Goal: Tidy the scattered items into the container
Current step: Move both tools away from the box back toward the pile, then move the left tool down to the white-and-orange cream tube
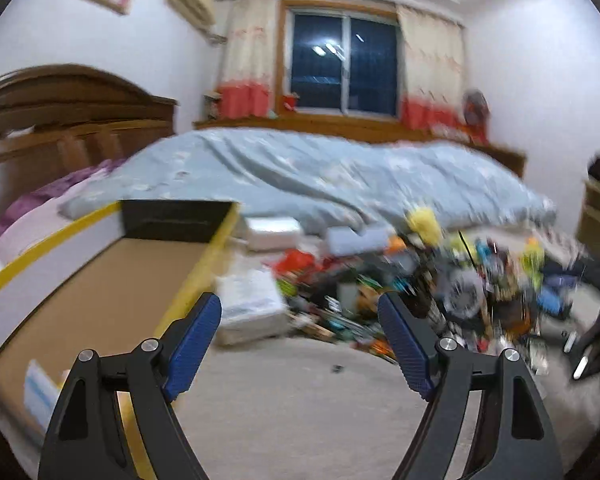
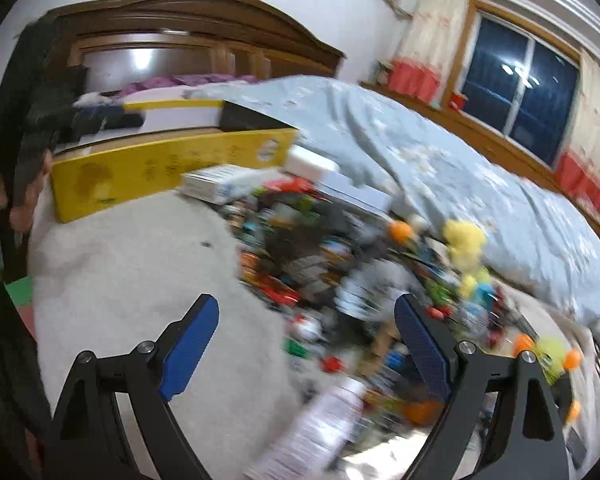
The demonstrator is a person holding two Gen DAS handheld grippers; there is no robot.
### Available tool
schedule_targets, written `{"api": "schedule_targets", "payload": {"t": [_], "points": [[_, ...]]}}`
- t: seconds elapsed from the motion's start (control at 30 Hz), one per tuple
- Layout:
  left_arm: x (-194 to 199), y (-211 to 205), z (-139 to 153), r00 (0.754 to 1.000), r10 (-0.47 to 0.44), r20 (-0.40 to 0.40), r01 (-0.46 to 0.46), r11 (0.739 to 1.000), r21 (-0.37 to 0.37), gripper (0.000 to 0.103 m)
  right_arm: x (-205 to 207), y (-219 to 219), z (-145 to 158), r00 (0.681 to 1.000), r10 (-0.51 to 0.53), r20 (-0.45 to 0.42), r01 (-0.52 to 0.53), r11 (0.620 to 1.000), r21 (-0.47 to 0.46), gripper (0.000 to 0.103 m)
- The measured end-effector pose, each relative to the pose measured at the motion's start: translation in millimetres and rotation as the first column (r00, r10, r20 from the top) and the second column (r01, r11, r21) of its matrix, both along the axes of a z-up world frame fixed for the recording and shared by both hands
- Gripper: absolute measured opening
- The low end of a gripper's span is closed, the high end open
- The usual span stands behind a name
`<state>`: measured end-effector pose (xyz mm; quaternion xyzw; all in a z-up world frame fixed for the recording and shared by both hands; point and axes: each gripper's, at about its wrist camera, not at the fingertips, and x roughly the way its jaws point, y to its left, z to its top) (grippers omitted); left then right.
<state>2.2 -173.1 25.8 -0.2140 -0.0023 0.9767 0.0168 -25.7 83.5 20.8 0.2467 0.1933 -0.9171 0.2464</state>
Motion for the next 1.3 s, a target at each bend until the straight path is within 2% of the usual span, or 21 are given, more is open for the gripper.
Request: {"api": "schedule_targets", "payload": {"t": [0.1,0.13,0.2,0.27,0.4,0.53,0.67,0.73,0.77,0.87,0.97,1.07,1.2,1.3], "points": [[-14.5,37.0,-4.4,0.999,-0.028,0.039,0.029,0.999,-0.026,0.083,-9.3,37.5,13.4,0.991,-0.104,0.085,0.112,0.989,-0.094,0.091],[-16.8,52.1,-2.9,0.998,-0.051,0.039,0.052,0.999,-0.011,0.083,-9.0,53.2,13.7,0.988,-0.113,0.105,0.129,0.979,-0.156,0.091],[-20.2,72.7,-2.8,0.995,-0.095,0.027,0.095,0.995,0.023,0.083,-8.8,74.8,6.3,0.976,-0.16,0.15,0.188,0.963,-0.195,0.091],[-23.9,87.6,-8.0,0.992,-0.123,0.032,0.122,0.992,0.024,0.083,-11.4,84.4,-0.4,0.966,-0.175,0.193,0.207,0.965,-0.162,0.091],[-43.5,118.8,-29.4,0.981,-0.167,0.098,0.172,0.984,-0.037,0.083,-7.6,108.8,0.6,0.966,-0.214,0.147,0.236,0.959,-0.156,0.091],[-49.0,137.8,-31.8,0.966,-0.224,0.126,0.217,0.974,0.066,0.082,-2.7,128.0,-5.2,0.944,-0.277,0.177,0.305,0.939,-0.157,0.091],[-45.3,161.4,-28.8,0.951,-0.271,0.145,0.263,0.962,0.076,0.083,-3.1,136.8,-14.3,0.944,-0.298,0.142,0.319,0.933,-0.165,0.091],[-45.4,173.1,-30.7,0.936,-0.306,0.173,0.292,0.951,0.104,0.082,-11.1,145.3,-21.4,0.932,-0.322,0.167,0.35,0.921,-0.172,0.091],[-43.9,181.6,-31.5,0.928,-0.32,0.188,0.308,0.947,0.094,0.082,-14.9,147.8,-22.1,0.932,-0.314,0.179,0.344,0.922,-0.179,0.091],[-40.0,205.0,-28.9,0.921,-0.324,0.217,0.323,0.946,0.043,0.082,-23.3,158.0,-20.1,0.94,-0.297,0.171,0.331,0.914,-0.233,0.091],[-41.3,217.2,-30.1,0.918,-0.314,0.243,0.31,0.949,0.057,0.083,-34.4,159.2,-21.4,0.934,-0.294,0.2,0.339,0.908,-0.245,0.091],[-45.3,219.8,-40.2,0.916,-0.31,0.254,0.305,0.951,0.057,0.082,-35.2,154.5,-21.1,0.928,-0.305,0.213,0.349,0.912,-0.214,0.091],[-54.8,221.9,-59.8,0.899,-0.322,0.296,0.324,0.945,0.045,0.082,-29.8,153.1,-28.7,0.924,-0.323,0.206,0.354,0.924,-0.141,0.091],[-56.7,219.5,-71.8,0.889,-0.326,0.322,0.325,0.944,0.059,0.077,-33.2,160.8,-36.0,0.915,-0.331,0.231,0.367,0.92,-0.135,0.091]]}}
